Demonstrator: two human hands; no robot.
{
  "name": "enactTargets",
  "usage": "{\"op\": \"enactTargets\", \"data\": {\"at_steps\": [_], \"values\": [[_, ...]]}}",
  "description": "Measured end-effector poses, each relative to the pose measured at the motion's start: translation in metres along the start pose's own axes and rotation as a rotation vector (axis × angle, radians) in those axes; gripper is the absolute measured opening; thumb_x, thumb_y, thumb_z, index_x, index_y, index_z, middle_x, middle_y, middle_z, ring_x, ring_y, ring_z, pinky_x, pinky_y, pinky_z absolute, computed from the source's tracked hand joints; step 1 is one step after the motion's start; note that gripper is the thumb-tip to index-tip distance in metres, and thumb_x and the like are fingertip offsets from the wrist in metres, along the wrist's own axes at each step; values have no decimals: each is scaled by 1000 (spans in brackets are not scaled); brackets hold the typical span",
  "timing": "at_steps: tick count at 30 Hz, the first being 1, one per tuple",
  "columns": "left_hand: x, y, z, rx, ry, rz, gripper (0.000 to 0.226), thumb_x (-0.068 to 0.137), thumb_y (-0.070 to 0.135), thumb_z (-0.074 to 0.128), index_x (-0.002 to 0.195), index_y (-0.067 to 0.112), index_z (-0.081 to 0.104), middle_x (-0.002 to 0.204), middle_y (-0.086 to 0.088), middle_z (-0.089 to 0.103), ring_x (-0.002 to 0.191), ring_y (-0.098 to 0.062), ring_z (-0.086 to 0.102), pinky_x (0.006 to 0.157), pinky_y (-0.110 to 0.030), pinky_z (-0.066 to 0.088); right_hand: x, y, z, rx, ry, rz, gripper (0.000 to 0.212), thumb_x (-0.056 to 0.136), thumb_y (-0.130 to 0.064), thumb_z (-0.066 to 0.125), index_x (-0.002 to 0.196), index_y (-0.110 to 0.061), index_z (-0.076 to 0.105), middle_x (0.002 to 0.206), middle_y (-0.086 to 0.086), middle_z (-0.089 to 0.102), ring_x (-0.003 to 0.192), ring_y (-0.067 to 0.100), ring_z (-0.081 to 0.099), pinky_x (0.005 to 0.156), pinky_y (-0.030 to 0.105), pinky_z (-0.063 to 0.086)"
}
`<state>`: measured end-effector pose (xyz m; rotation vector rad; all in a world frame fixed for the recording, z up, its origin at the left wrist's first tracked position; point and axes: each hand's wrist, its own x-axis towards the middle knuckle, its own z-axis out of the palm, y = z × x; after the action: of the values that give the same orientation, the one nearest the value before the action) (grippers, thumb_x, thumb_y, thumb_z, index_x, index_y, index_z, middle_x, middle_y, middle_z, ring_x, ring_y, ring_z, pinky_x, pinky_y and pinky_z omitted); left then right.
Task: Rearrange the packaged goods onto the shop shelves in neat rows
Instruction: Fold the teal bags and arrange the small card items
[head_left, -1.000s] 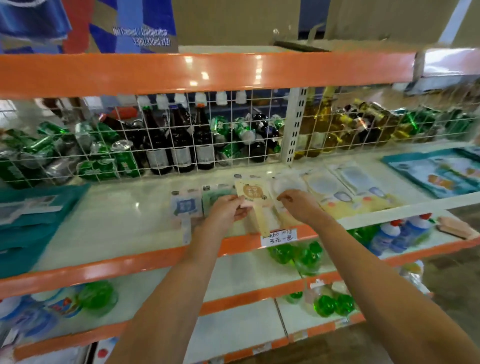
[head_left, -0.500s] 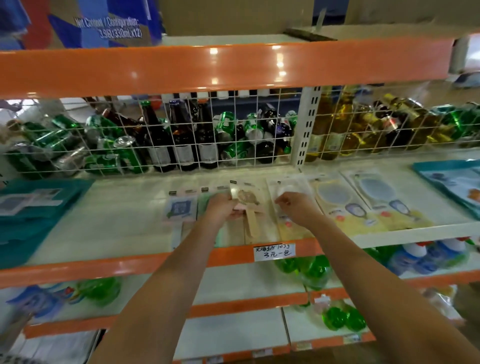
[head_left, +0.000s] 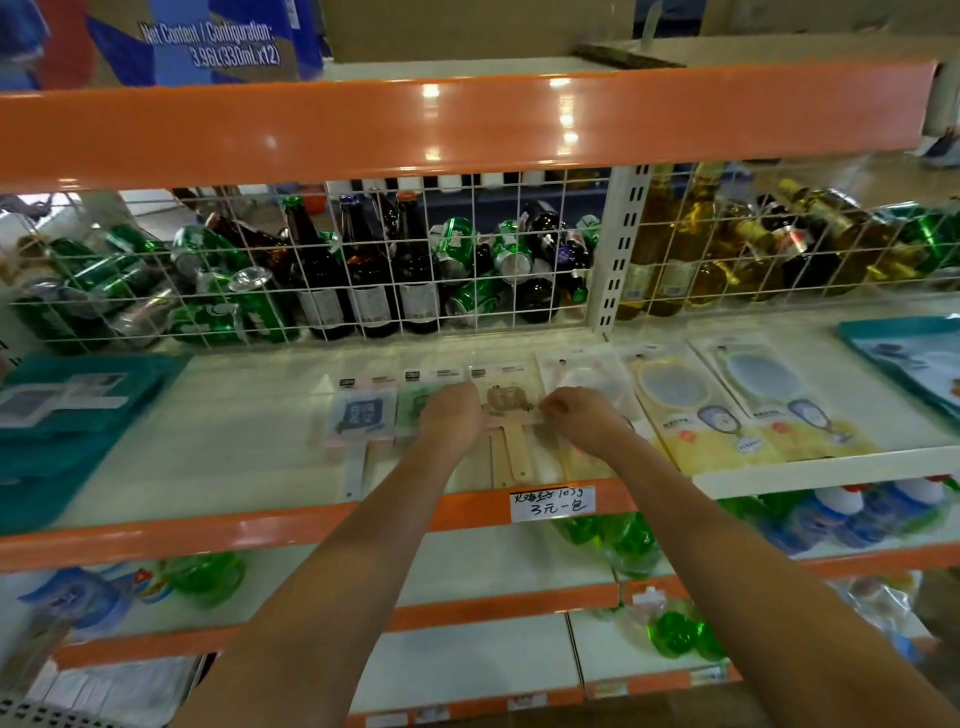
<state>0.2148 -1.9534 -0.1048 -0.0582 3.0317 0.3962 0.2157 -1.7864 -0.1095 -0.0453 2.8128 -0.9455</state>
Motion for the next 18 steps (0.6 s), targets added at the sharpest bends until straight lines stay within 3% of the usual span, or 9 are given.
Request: {"op": "enactTargets", "data": {"at_steps": [3, 9, 13, 18], "values": [[-1, 0, 1, 46, 17, 11, 19, 97, 20, 47, 102, 6, 60, 99, -8, 64, 82, -21, 56, 65, -29, 42, -2, -3, 2, -24, 0, -22, 29, 98, -18, 43, 117, -10, 64, 116, 12, 62, 105, 26, 58, 90, 32, 46], [-6, 2, -1, 169, 32, 51, 18, 96, 17, 48, 102, 7, 62, 97, -7, 64, 88, -23, 61, 65, -29, 42, -6, -9, 5, -69, 0, -46, 30, 98, -18, 43, 117, -8, 64, 115, 13, 64, 104, 27, 59, 87, 31, 45], [-12, 4, 2, 300, 64, 99, 20, 96, 12, 46, 104, 6, 64, 97, -7, 62, 81, -21, 55, 64, -29, 42, -7, -12, 7, -110, 3, -49, 30, 98, -20, 43, 117, -8, 63, 114, 14, 64, 104, 27, 59, 85, 31, 45], [-19, 3, 11, 344, 112, 124, 23, 95, 8, 46, 109, 3, 64, 111, -10, 56, 104, -24, 54, 79, -33, 48, -9, -12, 11, -153, 13, -65, 31, 99, -19, 41, 118, -9, 63, 115, 13, 64, 103, 26, 59, 83, 30, 45]]}}
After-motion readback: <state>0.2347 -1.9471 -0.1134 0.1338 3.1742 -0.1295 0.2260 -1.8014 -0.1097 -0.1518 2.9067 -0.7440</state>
